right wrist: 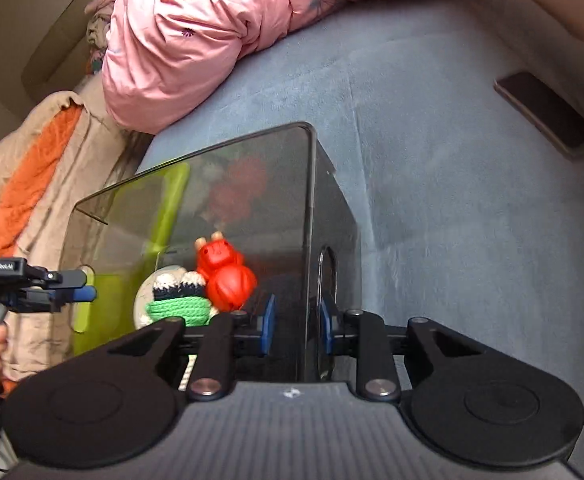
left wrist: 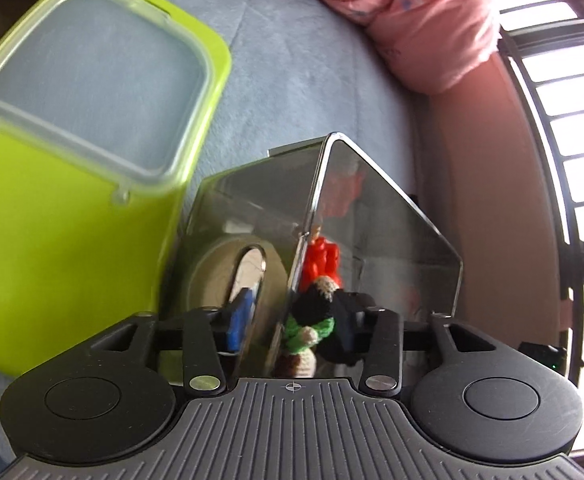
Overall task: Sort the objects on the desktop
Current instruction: 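Close the left tool on one bin wall while the right tool grips the opposite wall, then lift and shift the clear bin with both tools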
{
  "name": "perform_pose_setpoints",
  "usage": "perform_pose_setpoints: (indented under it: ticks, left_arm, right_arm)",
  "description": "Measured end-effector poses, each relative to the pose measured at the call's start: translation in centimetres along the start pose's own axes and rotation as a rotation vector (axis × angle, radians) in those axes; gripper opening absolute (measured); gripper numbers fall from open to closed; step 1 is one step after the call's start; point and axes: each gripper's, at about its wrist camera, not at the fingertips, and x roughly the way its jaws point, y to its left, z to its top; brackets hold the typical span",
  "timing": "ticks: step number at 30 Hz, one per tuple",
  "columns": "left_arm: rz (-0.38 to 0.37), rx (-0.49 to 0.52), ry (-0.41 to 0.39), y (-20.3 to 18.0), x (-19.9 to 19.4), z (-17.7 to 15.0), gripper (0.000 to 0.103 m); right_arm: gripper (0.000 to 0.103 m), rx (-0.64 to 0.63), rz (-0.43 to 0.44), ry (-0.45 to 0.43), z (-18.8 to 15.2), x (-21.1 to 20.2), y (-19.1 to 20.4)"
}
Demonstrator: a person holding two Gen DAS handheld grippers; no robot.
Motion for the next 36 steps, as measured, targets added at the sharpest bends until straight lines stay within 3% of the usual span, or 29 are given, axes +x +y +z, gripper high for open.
perform_pose_setpoints:
  ticks: [6, 12, 13, 15, 16, 19, 20, 22, 24, 26, 28, 31, 36]
  left_arm:
    - [-0.021, -0.009, 0.064, 0.0, -1.6, -4.4, 0.065]
    - [-0.004, -0.08, 0.126, 2.2, 0.5, -6.1, 0.064]
    - [-0.001, -0.087, 0.125, 2.4, 0.3, -6.2, 0.067]
    - [0.037, -0.058, 0.109, 2.1, -1.0, -6.3, 0.091]
    - [0.081, -0.032, 0.092, 1.7, -1.8, -6.5, 0.098]
    - [0.262, 0.068, 0.019, -0.2, -4.6, -7.0, 0.098]
    - [0.289, 0.096, -0.008, -0.9, -5.6, -7.3, 0.098]
    - [0.26, 0.151, -0.032, -2.6, -7.2, -8.1, 0.099]
    - [0.158, 0.192, 0.004, -4.2, -7.8, -9.1, 0.101]
    - [0.082, 0.231, 0.058, -5.9, -7.5, -10.5, 0.102]
    - [0.083, 0.291, 0.109, -7.3, -6.7, -12.5, 0.103]
    - [0.111, 0.418, 0.196, -9.0, -5.8, -16.2, 0.103]
    - [0.136, 0.533, 0.256, -10.0, -4.9, -19.6, 0.103]
  right_arm:
    - [0.027, 0.076, 0.045, 0.045, -3.9, -3.2, 0.3]
    - [0.027, 0.104, -0.01, 0.096, -6.1, -2.6, 0.1]
    - [0.029, 0.11, -0.02, 0.089, -6.3, -2.7, 0.1]
    - [0.037, 0.139, -0.022, 0.058, -6.3, -3.6, 0.0]
    - [0.041, 0.143, -0.025, 0.036, -6.2, -4.4, 0.2]
    - [0.062, 0.106, -0.049, -0.055, -5.2, -7.7, 1.7]
    - [0.068, 0.064, -0.075, -0.087, -5.0, -8.6, 2.8]
    - [0.075, -0.042, -0.098, -0.107, -4.5, -9.4, 5.7]
    - [0.083, -0.128, -0.079, -0.035, -4.4, -8.2, 8.7]
    - [0.084, -0.186, -0.049, 0.078, -4.7, -5.6, 11.3]
    - [0.083, -0.242, -0.033, 0.193, -5.4, -2.0, 13.8]
    - [0.078, -0.391, -0.079, 0.326, -7.0, 3.0, 17.5]
    - [0.084, -0.753, -0.153, 0.396, -9.7, 9.0, 23.0]
